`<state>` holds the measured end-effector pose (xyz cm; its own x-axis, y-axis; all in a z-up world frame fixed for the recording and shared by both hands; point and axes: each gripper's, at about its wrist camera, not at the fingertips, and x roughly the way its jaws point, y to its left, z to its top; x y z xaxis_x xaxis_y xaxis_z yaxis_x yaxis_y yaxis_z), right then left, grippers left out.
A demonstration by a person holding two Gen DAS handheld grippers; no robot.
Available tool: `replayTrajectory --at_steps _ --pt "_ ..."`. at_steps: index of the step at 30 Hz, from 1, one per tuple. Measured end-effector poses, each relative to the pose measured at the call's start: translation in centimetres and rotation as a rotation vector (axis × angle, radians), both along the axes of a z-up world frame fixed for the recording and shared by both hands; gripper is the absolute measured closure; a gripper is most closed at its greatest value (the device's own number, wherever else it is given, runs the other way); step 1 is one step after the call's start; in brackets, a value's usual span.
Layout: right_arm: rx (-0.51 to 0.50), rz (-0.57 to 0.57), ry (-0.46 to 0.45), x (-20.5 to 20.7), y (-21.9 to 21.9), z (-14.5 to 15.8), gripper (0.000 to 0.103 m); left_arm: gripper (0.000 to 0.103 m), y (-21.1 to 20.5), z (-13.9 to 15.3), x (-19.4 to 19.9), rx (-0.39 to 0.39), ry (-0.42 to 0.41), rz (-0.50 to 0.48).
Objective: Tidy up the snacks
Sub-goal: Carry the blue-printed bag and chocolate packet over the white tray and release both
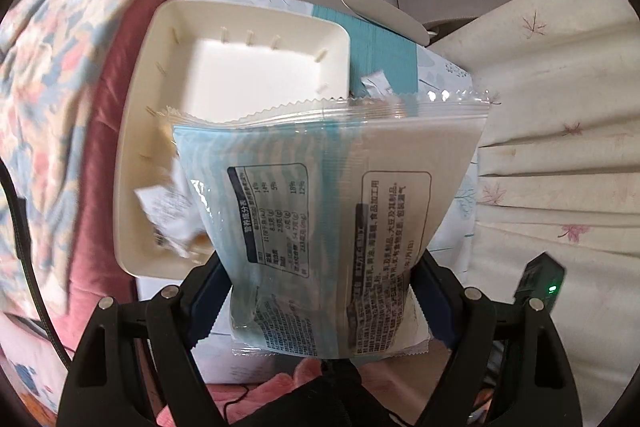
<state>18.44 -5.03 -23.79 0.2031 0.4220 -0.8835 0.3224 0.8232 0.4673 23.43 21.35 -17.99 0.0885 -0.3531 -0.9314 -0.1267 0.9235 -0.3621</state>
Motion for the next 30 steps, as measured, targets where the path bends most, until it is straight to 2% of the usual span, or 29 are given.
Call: replayTrajectory --at_steps 6,10,15,19,25,26,28,30 --pt "0.024 -0.05 -0.073 1.0 4.0 1.5 0.062 0.021 3.4 0.8 0.9 0.035 -0.059 -0.05" --pt "0.017 -0.065 -0.104 1.8 6.4 1.6 0.062 0.021 5.1 0.2 2.1 0.053 -0.089 -0.087" --pt "0.015 -0.084 -0.123 3.4 8.7 0.3 0.062 0.021 6.6 -2.2 4.4 0.051 -0.063 -0.113" --pt "0.007 -0.097 -0.132 4.5 9.8 -0.9 0.061 0.021 7.3 -3.9 6.0 0.083 -0.08 -0.138" --pt "0.029 -0.124 -0.121 5.4 10.5 -2.3 0.059 0.02 8.3 -5.2 7.6 0.084 -0.093 -0.124" --pt "0.029 -0.121 -0.121 5.4 10.6 -2.2 0.057 0.018 8.3 -5.4 7.7 0.085 -0.088 -0.12" --pt "0.028 -0.115 -0.129 5.4 10.8 -2.0 0.04 0.017 8.4 -5.9 7.7 0.077 -0.065 -0.118" --pt "0.013 -0.119 -0.134 5.2 10.6 -1.7 0.036 0.01 8.5 -6.1 7.6 0.054 -0.052 -0.112"
